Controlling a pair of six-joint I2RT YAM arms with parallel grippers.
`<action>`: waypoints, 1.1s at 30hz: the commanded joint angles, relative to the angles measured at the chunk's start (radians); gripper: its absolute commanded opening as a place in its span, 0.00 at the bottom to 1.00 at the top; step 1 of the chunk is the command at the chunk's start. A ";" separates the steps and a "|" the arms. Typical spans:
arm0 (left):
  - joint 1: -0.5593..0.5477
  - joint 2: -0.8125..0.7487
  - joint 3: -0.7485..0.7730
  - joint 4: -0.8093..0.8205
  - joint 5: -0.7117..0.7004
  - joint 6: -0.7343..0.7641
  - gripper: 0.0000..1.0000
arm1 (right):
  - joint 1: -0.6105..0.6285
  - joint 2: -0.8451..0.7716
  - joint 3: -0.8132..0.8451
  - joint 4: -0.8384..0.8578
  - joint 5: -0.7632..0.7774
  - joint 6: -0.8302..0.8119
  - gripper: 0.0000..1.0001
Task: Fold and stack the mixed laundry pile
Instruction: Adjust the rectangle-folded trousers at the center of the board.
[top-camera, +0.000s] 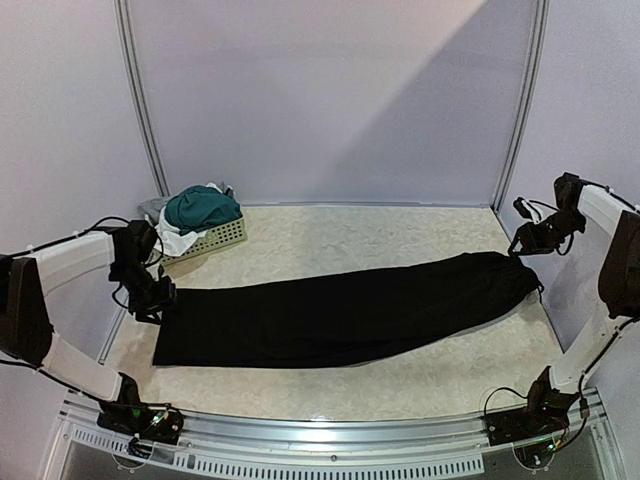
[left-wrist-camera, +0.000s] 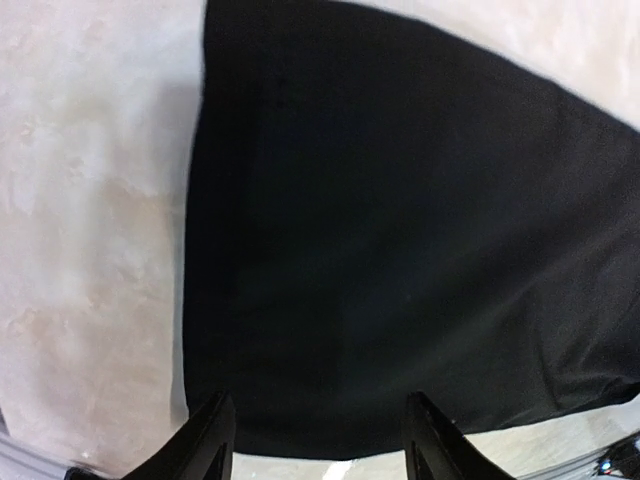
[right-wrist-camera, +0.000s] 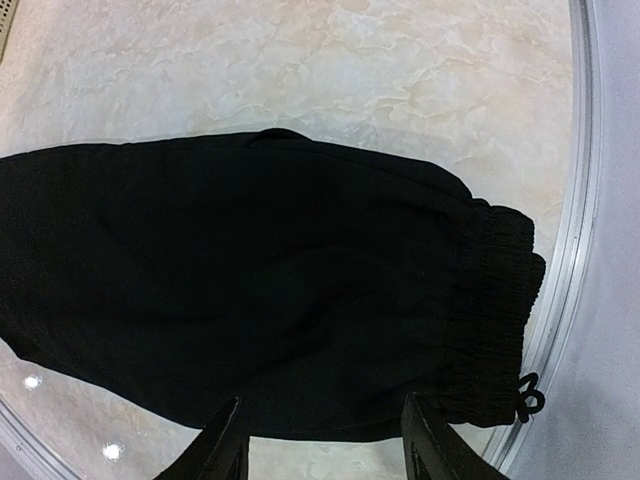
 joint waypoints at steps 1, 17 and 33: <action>0.113 0.030 -0.050 0.121 0.091 0.050 0.58 | 0.001 -0.015 -0.004 -0.007 -0.032 -0.016 0.53; 0.239 0.408 0.023 0.112 0.212 0.137 0.50 | 0.002 -0.009 -0.005 -0.018 -0.058 -0.042 0.52; 0.240 0.361 0.180 -0.029 0.110 0.197 0.54 | 0.012 -0.019 0.016 -0.026 -0.116 -0.026 0.52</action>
